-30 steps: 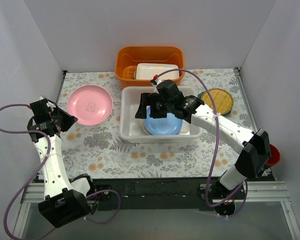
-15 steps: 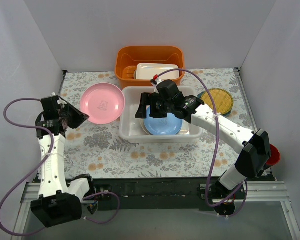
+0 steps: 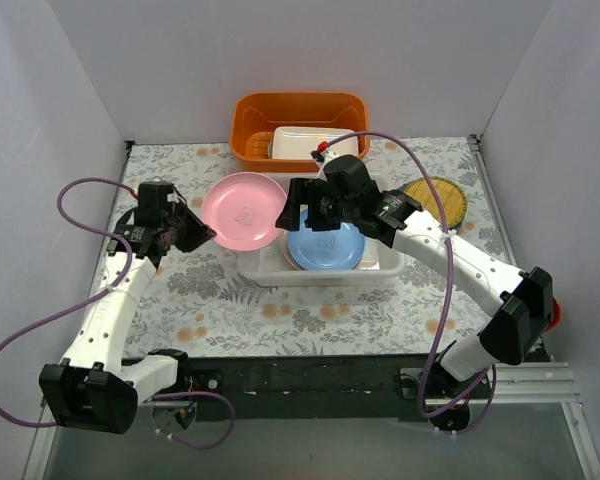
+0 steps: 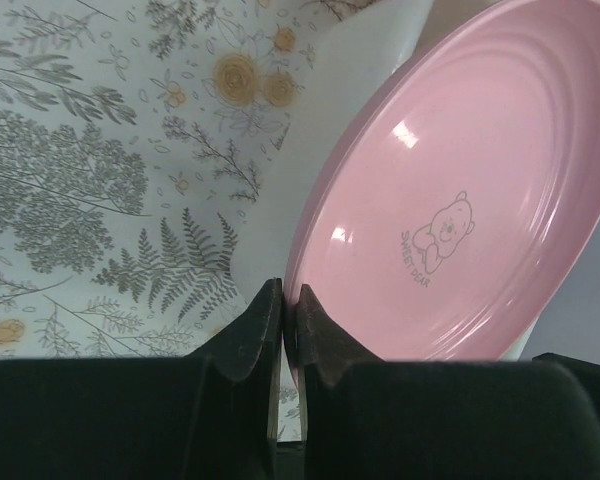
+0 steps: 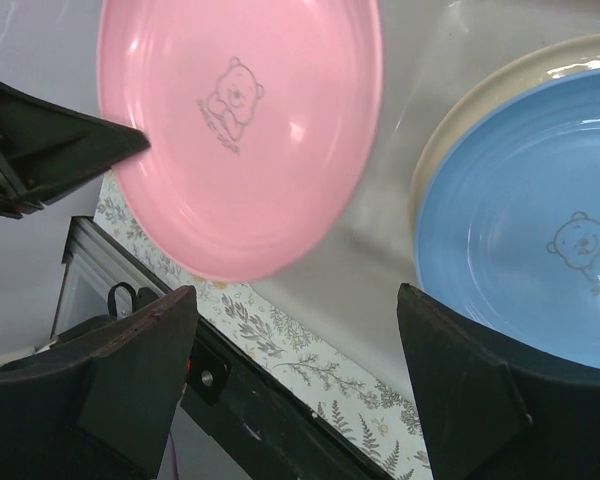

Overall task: Place the plates into the plastic bin on the countertop
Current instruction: Place the plate in the plastic bin.

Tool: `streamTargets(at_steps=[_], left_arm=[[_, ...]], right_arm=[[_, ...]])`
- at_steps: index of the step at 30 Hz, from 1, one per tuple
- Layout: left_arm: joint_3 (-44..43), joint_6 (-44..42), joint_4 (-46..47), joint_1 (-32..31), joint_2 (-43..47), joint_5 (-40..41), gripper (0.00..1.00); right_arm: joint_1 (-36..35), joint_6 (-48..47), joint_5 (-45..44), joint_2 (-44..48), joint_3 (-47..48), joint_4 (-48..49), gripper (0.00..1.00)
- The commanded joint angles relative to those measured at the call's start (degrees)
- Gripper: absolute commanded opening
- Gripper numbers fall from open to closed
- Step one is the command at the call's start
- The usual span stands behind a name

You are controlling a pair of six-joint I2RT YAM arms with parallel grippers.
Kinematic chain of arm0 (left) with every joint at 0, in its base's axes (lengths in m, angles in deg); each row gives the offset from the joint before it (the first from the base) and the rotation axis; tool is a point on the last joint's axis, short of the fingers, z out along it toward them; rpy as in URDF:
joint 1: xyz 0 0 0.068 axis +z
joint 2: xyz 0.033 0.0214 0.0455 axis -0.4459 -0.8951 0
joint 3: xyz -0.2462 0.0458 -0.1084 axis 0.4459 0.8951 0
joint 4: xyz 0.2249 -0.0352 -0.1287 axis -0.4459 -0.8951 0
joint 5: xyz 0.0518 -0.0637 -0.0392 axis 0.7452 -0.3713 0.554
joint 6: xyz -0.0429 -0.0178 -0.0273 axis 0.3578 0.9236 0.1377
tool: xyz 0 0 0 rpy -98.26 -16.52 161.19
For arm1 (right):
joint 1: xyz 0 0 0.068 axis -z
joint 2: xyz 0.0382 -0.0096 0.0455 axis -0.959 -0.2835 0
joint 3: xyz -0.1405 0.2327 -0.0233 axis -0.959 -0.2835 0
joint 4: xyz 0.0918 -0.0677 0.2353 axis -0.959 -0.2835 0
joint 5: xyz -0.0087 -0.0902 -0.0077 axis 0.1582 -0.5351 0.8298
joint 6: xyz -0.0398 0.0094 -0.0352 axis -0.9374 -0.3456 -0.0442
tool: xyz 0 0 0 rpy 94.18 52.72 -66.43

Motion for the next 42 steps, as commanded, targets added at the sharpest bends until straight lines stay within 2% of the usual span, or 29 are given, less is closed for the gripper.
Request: streamTargets(at_steps=[1, 9, 24, 42], left_arm=[[-1.7, 5.0, 2.8, -7.0, -2.2, 5.6, 0.0], [-6.0, 9.9, 4.1, -20.4, -9.1, 13.0, 0.0], [-14.4, 14.3, 5.7, -34.1, -22.0, 17.7, 0.0], [-15.1, 15.2, 6.2, -35.5, -26.7, 18.8, 0.0]], right_arm=[[0.6, -0.8, -1.0, 2.2, 1.3, 0.8, 0.88], [2.1, -1.4, -0.7, 3.6, 0.6, 0.4, 0.88], [4.6, -1.9, 0.0, 6.1, -0.7, -0.6, 0.88], [7.1, -2.3, 1.3, 7.6, -3.2, -0.4, 0.88]])
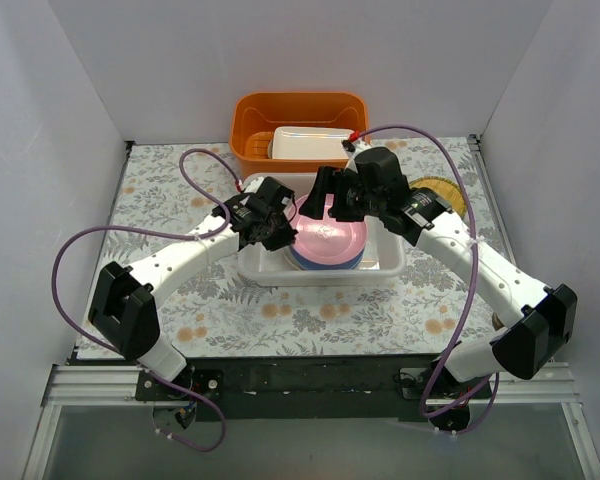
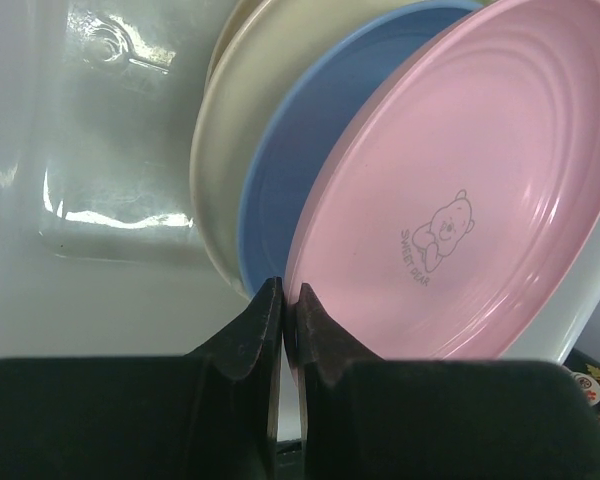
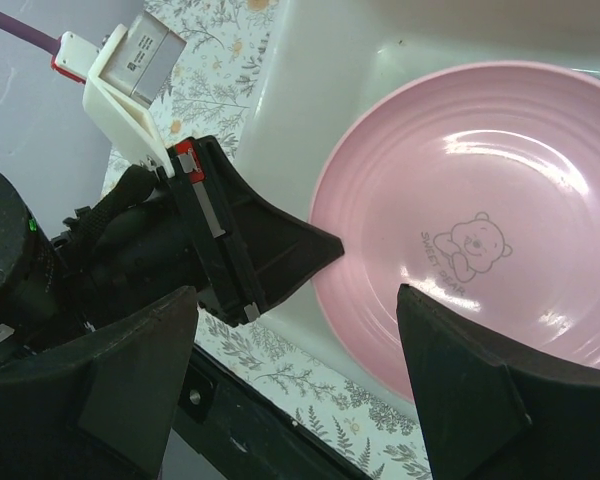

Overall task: Place the plates into the plastic bin on the countertop
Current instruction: Place the plate in the plastic bin.

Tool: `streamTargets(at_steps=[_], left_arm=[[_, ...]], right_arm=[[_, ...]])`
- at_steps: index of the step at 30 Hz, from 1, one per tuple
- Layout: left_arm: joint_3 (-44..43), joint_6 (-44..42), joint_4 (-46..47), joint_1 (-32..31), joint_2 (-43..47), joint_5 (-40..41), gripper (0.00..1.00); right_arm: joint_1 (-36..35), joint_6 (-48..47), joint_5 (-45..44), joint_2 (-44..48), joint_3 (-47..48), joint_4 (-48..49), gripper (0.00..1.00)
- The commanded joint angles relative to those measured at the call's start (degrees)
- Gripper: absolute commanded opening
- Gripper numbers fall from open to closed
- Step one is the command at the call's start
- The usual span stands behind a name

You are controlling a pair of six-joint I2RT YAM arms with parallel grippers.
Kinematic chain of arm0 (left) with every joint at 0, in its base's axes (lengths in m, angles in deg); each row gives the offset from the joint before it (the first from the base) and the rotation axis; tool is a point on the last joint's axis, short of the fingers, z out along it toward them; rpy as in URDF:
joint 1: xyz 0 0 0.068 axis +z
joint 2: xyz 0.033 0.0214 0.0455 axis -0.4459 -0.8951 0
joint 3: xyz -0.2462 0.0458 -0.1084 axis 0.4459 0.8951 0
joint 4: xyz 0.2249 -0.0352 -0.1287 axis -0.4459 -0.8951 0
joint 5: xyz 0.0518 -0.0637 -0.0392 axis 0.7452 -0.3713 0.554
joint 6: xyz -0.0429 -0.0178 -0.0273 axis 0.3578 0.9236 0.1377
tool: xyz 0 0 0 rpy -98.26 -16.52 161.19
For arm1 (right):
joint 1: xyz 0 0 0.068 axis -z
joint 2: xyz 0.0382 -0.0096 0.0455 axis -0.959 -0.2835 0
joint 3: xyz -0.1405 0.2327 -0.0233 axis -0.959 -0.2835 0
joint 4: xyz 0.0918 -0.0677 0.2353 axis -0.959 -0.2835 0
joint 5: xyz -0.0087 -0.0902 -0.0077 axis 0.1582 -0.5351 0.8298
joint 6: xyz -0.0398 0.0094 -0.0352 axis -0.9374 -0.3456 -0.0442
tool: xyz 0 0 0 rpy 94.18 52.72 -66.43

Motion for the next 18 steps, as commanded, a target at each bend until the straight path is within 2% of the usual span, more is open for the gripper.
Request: streamTargets(at_steps=[1, 18], left_arm=[[-2.0, 0.5, 1.6, -0.1, -0.1, 1.8, 0.0], [-2.6, -0.8, 1.5, -0.1, -4.7, 1.6, 0.0]], right_arm=[[0.4, -1.0, 0.9, 1.5, -0.9, 1.1, 0.88], [1.6, -1.3, 2.3, 0.9, -1.8, 1.5, 0.87]])
